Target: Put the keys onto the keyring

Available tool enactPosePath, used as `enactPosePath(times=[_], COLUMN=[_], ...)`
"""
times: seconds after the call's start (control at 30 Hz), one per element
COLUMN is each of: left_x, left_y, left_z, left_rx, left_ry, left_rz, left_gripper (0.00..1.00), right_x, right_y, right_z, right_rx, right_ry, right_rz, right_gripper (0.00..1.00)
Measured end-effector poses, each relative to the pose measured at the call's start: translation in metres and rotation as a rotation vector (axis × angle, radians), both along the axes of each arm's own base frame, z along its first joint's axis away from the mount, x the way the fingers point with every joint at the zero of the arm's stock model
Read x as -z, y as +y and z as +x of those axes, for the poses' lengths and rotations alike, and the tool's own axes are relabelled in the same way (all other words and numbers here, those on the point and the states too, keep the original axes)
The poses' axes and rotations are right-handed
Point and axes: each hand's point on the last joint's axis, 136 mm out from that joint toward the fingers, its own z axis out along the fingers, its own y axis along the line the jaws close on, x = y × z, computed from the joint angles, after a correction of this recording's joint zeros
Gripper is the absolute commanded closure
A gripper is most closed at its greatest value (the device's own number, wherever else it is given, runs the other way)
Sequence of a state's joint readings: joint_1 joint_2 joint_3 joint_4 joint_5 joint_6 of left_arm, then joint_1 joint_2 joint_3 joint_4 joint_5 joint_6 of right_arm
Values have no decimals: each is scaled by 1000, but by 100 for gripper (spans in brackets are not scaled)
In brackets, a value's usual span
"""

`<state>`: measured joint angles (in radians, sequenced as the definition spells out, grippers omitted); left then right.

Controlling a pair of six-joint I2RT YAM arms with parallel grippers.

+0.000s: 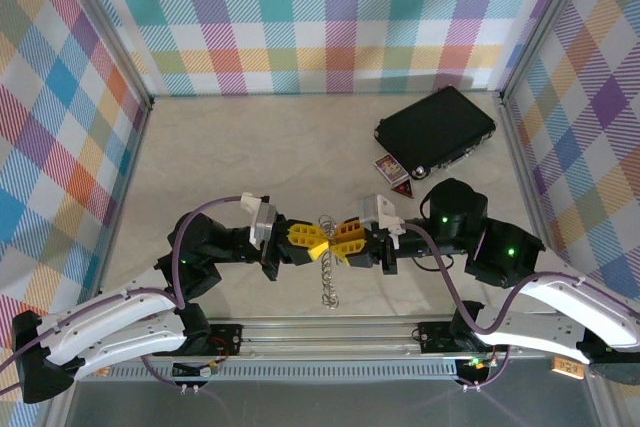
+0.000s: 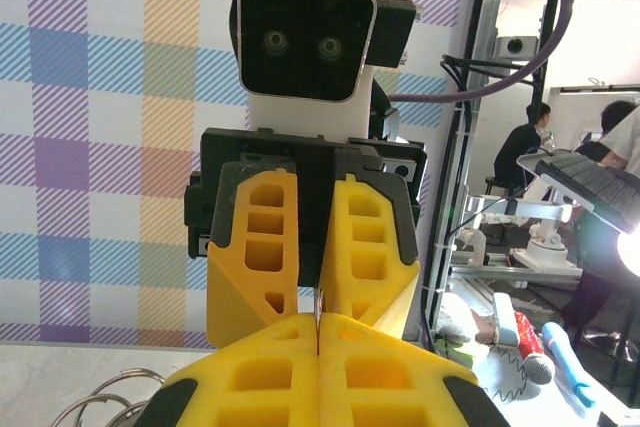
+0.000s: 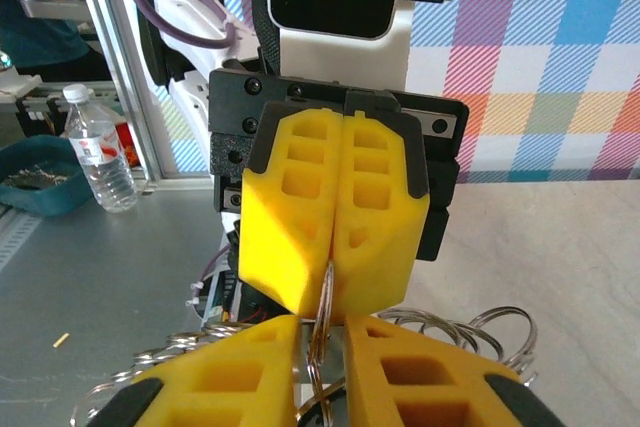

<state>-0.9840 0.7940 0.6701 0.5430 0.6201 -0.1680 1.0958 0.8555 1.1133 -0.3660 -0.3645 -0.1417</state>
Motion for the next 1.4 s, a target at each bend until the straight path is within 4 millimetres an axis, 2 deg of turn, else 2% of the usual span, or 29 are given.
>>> enactPosePath(times=[0.13,0.3,0.33,0.4,0.47,0.53,0.77,1.07,1.4], left_x=[0,3,5,10,16,21,26,40,52], left_y=[0,-1,-1,-2,-4,-4,-1,2,0], left_z=[0,2,3,5,7,8,12,16,19], left_rx=[-1,-12,-16,-32,-42,-52,-98,-128,-133], left_ry=[1,0,-1,-6,-5,-1,-24,-48,-49], left_rz=[2,13,20,48,88,131,251,351,400], left_gripper=[100,100,98,84,74,70,76,78,89], right_x=[0,3,4,10,16,21,29,36,50], right_y=[-1,-3,-3,-5,-5,-6,-6,-4,0], right_z=[2,5,6,9,13,17,22,18,17], right_rx=[9,30,35,52,70,87,90,39,12], right_ry=[-3,-4,-4,-9,-17,-24,-45,-51,-24], right_rz=[-1,-11,-17,-41,-73,-109,-202,-290,-352], right_gripper=[100,100,100,100,100,100,100,100,100])
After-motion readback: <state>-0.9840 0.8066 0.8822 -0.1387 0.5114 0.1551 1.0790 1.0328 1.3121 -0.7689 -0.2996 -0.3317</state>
